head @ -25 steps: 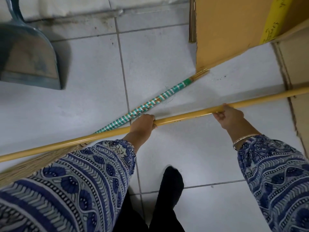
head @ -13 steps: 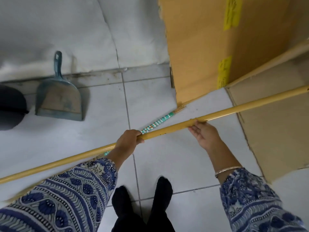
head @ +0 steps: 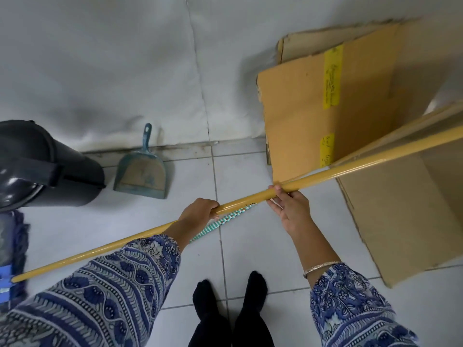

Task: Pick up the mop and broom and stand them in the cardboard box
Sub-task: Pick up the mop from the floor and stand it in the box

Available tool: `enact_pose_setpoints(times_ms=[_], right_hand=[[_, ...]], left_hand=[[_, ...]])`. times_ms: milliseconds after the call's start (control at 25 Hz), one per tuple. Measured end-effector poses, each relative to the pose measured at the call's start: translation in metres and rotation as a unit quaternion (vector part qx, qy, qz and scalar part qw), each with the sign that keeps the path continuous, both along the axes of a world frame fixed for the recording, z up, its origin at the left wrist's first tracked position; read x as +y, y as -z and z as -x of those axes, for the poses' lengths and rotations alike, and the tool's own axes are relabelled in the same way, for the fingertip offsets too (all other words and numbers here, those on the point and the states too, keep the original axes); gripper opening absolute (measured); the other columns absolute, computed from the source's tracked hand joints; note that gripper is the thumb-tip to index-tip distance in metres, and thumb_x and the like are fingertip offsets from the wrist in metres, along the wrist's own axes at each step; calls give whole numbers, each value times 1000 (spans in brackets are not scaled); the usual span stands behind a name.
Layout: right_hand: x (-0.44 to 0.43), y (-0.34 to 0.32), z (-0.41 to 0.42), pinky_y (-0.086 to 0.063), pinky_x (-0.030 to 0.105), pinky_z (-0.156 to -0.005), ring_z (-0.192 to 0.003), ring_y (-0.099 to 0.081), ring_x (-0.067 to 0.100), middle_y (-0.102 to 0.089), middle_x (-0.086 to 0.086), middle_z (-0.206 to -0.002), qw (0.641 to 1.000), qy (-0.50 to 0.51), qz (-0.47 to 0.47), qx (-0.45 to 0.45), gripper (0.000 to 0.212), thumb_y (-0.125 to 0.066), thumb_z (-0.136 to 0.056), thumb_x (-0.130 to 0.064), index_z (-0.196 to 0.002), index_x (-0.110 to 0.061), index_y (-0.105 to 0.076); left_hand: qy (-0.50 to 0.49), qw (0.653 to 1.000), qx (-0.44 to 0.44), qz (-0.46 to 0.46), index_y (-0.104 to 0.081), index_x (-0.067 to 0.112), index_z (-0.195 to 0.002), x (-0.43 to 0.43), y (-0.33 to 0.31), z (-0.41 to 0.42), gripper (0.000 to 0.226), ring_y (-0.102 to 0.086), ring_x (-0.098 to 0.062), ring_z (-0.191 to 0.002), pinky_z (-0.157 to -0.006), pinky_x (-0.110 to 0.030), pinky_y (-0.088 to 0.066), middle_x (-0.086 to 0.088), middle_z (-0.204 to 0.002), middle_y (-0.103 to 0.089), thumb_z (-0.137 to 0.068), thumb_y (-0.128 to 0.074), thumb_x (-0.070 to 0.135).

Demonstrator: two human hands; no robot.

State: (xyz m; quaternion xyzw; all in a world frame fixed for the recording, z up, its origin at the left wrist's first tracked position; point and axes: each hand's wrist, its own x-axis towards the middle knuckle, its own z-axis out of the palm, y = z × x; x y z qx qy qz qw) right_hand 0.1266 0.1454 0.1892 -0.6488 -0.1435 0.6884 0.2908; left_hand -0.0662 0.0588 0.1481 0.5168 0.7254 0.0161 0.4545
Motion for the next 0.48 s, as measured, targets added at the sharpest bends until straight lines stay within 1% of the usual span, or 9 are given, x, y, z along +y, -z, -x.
enact_pose_setpoints(times_ms=[80, 120, 200, 240, 320, 360, 480], right_hand=[[-5, -39, 12, -48, 41, -88, -101, -58, 27, -64, 13, -98, 1000, 7, -16, -3, 12, -52, -91, -6, -81, -10, -57], [-6, -63, 20, -49, 41, -86, -99, -59, 27, -64, 11, -94, 999, 13, -33, -1, 12, -52, -91, -6, -80, -11, -57], [-3, -116, 34, -53, 39, -82, -92, -60, 24, -64, 8, -87, 997, 18, -73, 8, 13, -54, -90, -7, -79, -13, -57], [1, -148, 39, -54, 36, -76, -89, -61, 23, -64, 7, -85, 995, 18, -99, 8, 14, -55, -90, -8, -78, -14, -57], [12, -207, 46, -54, 31, -68, -83, -62, 20, -65, 6, -83, 989, 12, -147, 2, 15, -56, -89, -9, -75, -16, -57], [16, -240, 49, -54, 30, -67, -82, -62, 20, -65, 5, -82, 985, 8, -172, 4, 16, -57, -89, -10, -74, -16, -57], [20, -334, 56, -55, 32, -73, -83, -62, 20, -64, 5, -84, 971, -19, -237, 11, 16, -57, -89, -13, -74, -17, -57]], left_hand=[[13, 1000, -15, 9, -62, 4, -90, -2, -36, 9, 12, -48, -22, -73, -63, -28, -32, -7, -77, -55, -90, -55, 14], [19, 1000, -22, 10, -59, 6, -84, -2, -58, 16, 10, -48, -22, -72, -63, -28, -33, -4, -73, -53, -89, -56, 14], [20, 999, -33, -3, -51, 16, -71, 2, -103, 27, 18, -48, -21, -71, -65, -31, -35, 3, -64, -48, -87, -59, 15], [18, 999, -37, -21, -49, 19, -68, 7, -131, 31, 21, -48, -20, -70, -66, -31, -36, 4, -63, -47, -86, -60, 16], [26, 997, -38, -61, -48, 18, -71, 18, -184, 35, 20, -47, -19, -70, -67, -30, -36, 1, -67, -49, -85, -62, 16], [34, 995, -36, -82, -48, 16, -73, 22, -216, 36, 19, -47, -19, -70, -67, -29, -36, -1, -70, -50, -85, -63, 16], [34, 989, -24, -143, -54, 8, -80, 27, -302, 40, 14, -46, -19, -69, -58, -26, -34, -5, -73, -54, -85, -63, 16]])
